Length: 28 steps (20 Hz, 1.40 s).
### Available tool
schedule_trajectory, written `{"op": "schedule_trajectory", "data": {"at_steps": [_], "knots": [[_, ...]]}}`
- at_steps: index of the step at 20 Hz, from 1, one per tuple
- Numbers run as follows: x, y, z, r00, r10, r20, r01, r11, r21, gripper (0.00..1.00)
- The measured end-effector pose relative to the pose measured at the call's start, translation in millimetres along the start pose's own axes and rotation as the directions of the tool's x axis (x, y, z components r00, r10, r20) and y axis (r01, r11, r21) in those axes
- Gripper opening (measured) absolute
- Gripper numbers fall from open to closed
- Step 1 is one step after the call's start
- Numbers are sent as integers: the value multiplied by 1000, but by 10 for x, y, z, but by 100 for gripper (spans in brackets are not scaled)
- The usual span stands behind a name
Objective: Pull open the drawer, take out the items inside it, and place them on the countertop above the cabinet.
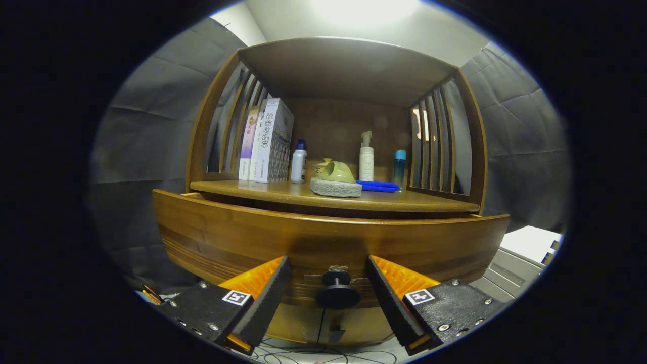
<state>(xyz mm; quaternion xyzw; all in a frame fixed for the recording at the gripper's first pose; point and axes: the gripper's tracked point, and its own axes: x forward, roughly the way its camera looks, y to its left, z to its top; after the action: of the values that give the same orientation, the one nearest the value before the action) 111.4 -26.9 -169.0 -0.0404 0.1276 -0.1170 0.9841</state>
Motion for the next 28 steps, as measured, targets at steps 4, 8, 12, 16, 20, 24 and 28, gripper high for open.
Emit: {"op": "schedule_trajectory", "data": {"at_steps": [4,8,12,16,20,24,28], "knots": [[147,0,11,1000,-2,2,2,1000,3,95],[290,2,32,1000,-4,-2,4,1000,8,96],[441,1,40,1000,-5,0,5,1000,9,96],[583,5,55,1000,-6,-5,6,1000,11,96],[640,-7,68,1000,-16,-2,16,1000,16,95],[577,100,173,999,32,22,-32,999,-2,95],[241,78,510,997,36,71,-35,999,-22,95]]}}
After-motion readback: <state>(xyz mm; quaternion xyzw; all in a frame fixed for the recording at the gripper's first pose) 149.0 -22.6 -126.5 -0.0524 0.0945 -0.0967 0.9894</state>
